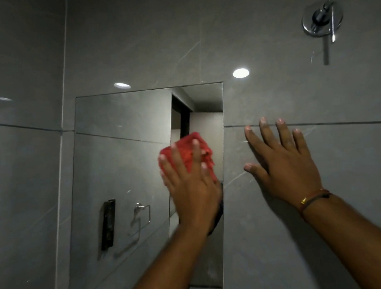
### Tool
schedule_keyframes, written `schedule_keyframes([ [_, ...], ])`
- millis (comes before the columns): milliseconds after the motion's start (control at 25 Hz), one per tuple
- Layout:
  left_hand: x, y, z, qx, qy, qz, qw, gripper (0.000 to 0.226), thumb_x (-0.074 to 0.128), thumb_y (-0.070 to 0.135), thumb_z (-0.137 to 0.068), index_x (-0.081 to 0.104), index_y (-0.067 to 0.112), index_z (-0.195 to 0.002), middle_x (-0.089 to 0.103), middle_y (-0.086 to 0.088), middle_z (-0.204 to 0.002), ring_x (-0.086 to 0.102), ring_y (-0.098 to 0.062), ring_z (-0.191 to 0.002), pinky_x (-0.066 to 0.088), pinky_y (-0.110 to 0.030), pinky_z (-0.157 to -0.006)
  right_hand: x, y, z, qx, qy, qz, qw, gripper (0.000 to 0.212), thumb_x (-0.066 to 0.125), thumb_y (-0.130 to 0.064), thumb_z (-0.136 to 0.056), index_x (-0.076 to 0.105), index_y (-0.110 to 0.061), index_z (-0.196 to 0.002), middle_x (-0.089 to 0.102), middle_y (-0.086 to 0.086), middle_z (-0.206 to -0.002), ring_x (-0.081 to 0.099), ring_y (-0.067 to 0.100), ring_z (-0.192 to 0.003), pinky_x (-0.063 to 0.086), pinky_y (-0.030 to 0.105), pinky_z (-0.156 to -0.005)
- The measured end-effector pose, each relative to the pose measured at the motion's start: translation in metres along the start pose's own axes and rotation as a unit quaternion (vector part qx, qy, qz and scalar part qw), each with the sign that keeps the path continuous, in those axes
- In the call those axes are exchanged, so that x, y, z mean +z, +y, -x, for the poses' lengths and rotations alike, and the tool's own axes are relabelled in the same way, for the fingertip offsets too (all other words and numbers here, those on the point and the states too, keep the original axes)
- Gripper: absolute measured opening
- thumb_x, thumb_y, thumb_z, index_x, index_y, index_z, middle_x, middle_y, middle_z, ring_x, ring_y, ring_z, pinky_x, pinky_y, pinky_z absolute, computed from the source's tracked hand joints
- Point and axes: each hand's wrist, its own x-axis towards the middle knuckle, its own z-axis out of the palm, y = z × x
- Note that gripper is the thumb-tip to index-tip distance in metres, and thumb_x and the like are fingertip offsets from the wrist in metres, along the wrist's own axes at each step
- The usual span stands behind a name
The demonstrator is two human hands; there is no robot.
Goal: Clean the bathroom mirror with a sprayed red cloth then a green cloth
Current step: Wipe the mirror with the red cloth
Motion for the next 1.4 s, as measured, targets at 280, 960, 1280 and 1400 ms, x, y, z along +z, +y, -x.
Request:
schedule_keyframes([
  [280, -0.021, -0.107, -0.002, 0.443, -0.102, -0.166, 0.875, 0.064, 0.037, 0.055, -0.107, 0.013, 0.044, -0.165, -0.006, -0.005, -0.177, -0.008, -0.037, -0.163, 0.011, -0.062, -0.129, -0.001, 0.01, 0.001, -0.017, 0.007, 0.008, 1.0, 0.08, 0.033, -0.071, -0.099, 0.019, -0.03, -0.166, 0.022, 0.013, -0.172, 0.014, 0.041, -0.157, 0.019, 0.061, -0.125],
  [960, -0.017, -0.116, 0.02, -0.306, 0.07, 0.084, 0.946, 0.066, 0.009, 0.058, -0.102, 0.01, 0.043, -0.166, -0.004, -0.007, -0.178, -0.008, -0.038, -0.162, 0.006, -0.058, -0.129, 0.007, -0.003, -0.004, 0.001, 0.007, -0.011, 1.0, 0.08, 0.042, -0.06, -0.097, 0.011, -0.033, -0.166, 0.01, 0.011, -0.174, 0.0, 0.042, -0.158, 0.002, 0.06, -0.124],
  [1280, 0.012, -0.085, 0.127, 0.375, -0.114, -0.106, 0.914, 0.066, 0.041, 0.055, -0.106, 0.016, 0.04, -0.166, 0.003, -0.007, -0.178, -0.004, -0.038, -0.163, 0.02, -0.066, -0.127, 0.005, 0.001, -0.002, -0.004, -0.002, -0.022, 1.0, 0.082, 0.042, -0.06, -0.096, 0.009, -0.034, -0.166, 0.008, 0.01, -0.175, -0.001, 0.041, -0.159, 0.001, 0.06, -0.125],
  [1400, -0.008, -0.175, 0.08, 0.447, -0.107, -0.169, 0.872, 0.066, 0.049, 0.048, -0.106, 0.021, 0.04, -0.165, 0.007, -0.008, -0.177, 0.001, -0.039, -0.163, 0.016, -0.064, -0.128, 0.008, 0.002, -0.002, -0.001, 0.005, -0.026, 1.0, 0.078, 0.032, -0.065, -0.098, 0.012, -0.034, -0.166, 0.008, 0.011, -0.175, -0.001, 0.042, -0.159, 0.001, 0.061, -0.124],
])
